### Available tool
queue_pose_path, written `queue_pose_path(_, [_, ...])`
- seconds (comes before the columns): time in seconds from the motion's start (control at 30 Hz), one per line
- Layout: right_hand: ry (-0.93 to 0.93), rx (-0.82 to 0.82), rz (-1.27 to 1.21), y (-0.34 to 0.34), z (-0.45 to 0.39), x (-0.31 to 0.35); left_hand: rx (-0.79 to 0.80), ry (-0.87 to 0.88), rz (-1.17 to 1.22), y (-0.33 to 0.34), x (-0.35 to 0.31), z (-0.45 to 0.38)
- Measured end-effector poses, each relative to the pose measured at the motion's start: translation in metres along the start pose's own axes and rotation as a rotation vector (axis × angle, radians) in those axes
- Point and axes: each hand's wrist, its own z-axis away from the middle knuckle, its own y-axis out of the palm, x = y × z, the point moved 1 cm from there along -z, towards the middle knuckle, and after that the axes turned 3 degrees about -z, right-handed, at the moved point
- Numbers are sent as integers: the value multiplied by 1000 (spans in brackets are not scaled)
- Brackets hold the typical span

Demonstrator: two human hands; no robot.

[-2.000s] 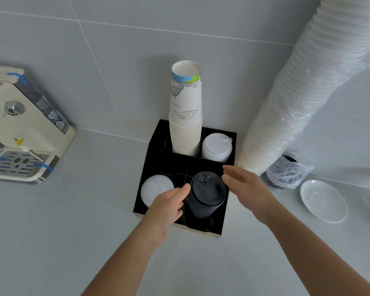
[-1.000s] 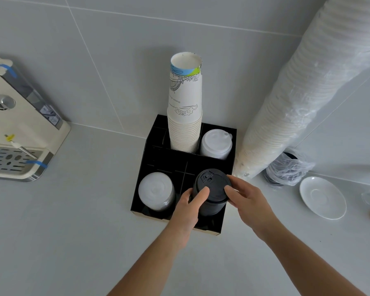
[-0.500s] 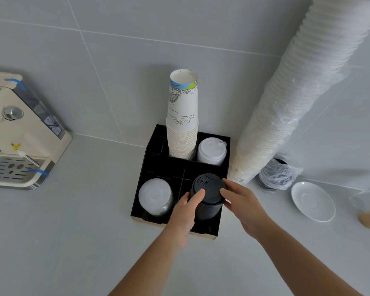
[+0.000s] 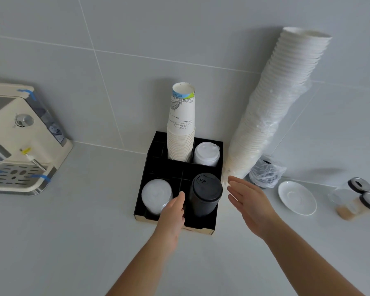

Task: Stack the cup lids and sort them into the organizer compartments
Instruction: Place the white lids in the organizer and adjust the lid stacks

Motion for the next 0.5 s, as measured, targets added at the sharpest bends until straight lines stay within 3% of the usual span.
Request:
queue_pose_path(0.17, [-69, 4, -94, 9, 13, -4, -3, -10, 64, -39, 12, 15])
queue_pose_path(0.5, [14, 63, -109, 66, 17, -42, -59, -25, 30, -114, 16, 19])
